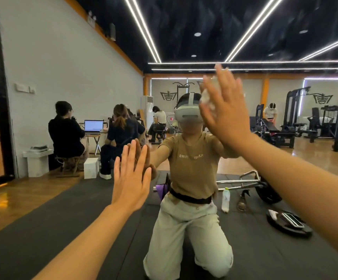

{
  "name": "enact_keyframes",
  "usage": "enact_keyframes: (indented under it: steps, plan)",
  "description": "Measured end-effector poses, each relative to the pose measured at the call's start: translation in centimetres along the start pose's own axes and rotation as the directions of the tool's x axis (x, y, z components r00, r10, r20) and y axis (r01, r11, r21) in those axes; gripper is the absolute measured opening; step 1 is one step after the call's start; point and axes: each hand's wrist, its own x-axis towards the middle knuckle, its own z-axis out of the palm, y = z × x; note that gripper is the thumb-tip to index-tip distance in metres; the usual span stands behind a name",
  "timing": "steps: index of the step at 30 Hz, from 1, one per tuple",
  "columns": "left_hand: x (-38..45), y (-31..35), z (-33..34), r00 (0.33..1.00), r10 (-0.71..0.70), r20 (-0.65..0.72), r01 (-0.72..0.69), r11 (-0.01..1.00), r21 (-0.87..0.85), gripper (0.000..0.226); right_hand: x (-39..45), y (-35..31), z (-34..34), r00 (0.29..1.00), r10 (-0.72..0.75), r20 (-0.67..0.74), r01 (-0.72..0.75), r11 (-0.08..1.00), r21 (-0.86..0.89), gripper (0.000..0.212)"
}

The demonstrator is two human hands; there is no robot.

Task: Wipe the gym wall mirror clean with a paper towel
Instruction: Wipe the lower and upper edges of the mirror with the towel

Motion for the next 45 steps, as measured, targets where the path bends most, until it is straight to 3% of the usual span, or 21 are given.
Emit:
enact_keyframes:
  steps: [4,10,12,17,21,28,32,35,39,45]
  plan:
    - [0.4,-1.0,0.1,1.0,-0.011,-0.005,0.011,1.0,-0.004,0.063,4.1,-0.8,0.0,0.982,0.188,-0.005,-0.187,0.979,0.078,0.057]
    - [0.3,-1.7,0.3,0.999,0.034,-0.001,-0.034,0.999,0.006,0.063,-0.7,-3.3,2.7,0.992,0.128,-0.021,-0.125,0.986,0.113,0.057]
    - [0.4,-1.9,0.4,0.999,0.054,-0.011,-0.053,0.998,0.028,0.063,-3.3,-4.6,3.1,0.998,0.065,-0.028,-0.061,0.99,0.125,0.056]
    - [0.3,-2.6,0.6,0.996,0.084,-0.012,-0.083,0.994,0.075,0.063,-14.2,-7.8,4.2,0.964,-0.26,0.06,0.252,0.96,0.119,0.045]
    - [0.2,-3.1,0.6,0.994,0.112,-0.017,-0.109,0.987,0.119,0.064,-20.3,-8.8,5.0,0.895,-0.406,0.183,0.406,0.913,0.042,0.065]
    - [0.0,-3.0,-0.2,0.993,0.111,-0.029,-0.104,0.977,0.184,0.065,-13.4,-8.7,4.2,0.835,-0.505,0.219,0.512,0.858,0.025,0.051]
    - [-0.3,-4.2,-0.5,0.996,0.065,-0.053,-0.054,0.982,0.183,0.067,-6.4,-6.7,4.4,0.908,-0.399,0.128,0.409,0.91,-0.062,0.055]
    - [-0.8,-5.8,-0.5,0.997,0.054,-0.062,-0.038,0.971,0.235,0.067,0.1,-5.5,4.2,0.986,-0.168,0.024,0.169,0.98,-0.107,0.058]
    - [-1.1,-7.1,-0.6,0.997,0.016,-0.076,0.002,0.973,0.231,0.067,6.6,-5.9,3.6,0.989,0.115,-0.088,-0.116,0.993,-0.01,0.048]
    - [-1.3,-8.2,-0.4,0.995,-0.037,-0.096,0.05,0.989,0.139,0.064,4.4,-7.8,5.4,0.992,-0.003,-0.127,0.005,1.0,0.015,0.041]
